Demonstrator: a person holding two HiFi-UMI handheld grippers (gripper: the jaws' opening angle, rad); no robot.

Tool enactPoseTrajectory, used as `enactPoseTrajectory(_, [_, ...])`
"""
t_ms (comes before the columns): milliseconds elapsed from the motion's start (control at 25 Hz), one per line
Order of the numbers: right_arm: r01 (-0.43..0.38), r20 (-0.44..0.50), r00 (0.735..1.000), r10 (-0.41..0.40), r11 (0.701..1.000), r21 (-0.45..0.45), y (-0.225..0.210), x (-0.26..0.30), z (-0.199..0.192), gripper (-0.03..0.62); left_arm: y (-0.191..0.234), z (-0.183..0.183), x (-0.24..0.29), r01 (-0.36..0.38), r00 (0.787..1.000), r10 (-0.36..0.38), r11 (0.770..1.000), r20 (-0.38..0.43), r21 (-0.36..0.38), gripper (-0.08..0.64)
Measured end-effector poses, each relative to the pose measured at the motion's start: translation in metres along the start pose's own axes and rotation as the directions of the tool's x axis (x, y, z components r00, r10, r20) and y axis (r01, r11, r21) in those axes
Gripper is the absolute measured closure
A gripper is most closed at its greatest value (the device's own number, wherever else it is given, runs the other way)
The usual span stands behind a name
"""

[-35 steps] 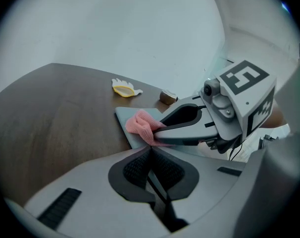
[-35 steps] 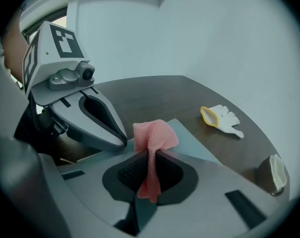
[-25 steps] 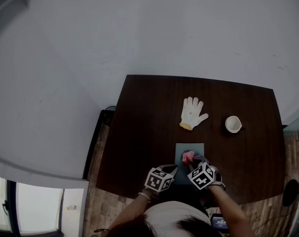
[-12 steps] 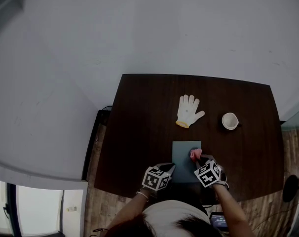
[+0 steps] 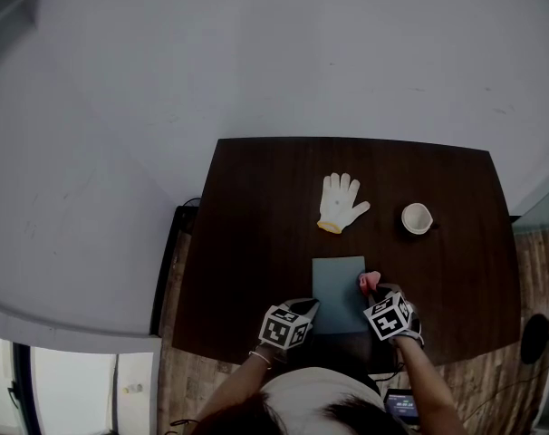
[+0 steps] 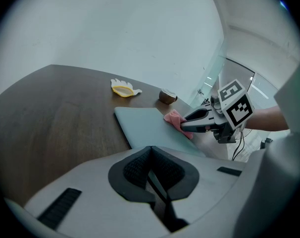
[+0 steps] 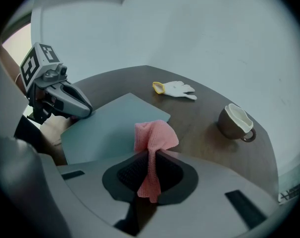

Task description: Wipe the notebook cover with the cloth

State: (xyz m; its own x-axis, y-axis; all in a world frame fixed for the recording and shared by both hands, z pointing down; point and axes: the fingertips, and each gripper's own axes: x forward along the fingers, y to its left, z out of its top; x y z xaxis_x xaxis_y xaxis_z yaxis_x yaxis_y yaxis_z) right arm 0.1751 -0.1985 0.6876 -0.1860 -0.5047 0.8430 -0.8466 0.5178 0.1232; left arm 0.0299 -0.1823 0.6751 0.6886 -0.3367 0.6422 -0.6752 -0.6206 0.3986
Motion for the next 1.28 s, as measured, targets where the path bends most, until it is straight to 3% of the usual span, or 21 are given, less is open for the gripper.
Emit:
enactPoseTrajectory(360, [0.073,0.064,0.995,-0.077,0.996,0.058,-0.009,-0.025,0.004,0.549,0.000,0.000,-0.004,-0.010,0.999,0.010,1.000,0.034,0.004,0.541])
enactPoseTrajectory(560, [0.068,0.114,0.990,-0.077,0.995,0.077,0.001,-0.039,0.015,0.549,0.001,0.002,-0.006,-0.020,0.997,0.021,1.000,0.068,-0.018,0.541])
enactPoseTrajectory(880, [0.013,0.177,0.984,-0.019,0.999,0.035,0.032,-0.046,0.042,0.549,0.004,0.009,-0.022,-0.038,0.991,0.042,0.999,0.126,-0.036,0.541])
enactPoseTrajectory(1280, [-0.096,0.187,0.976,0.108,0.993,-0.075,0.094,-0.033,0.065,0.549,0.012,0.008,-0.046,-0.069,0.981,0.083,0.994,0.176,-0.082,0.541])
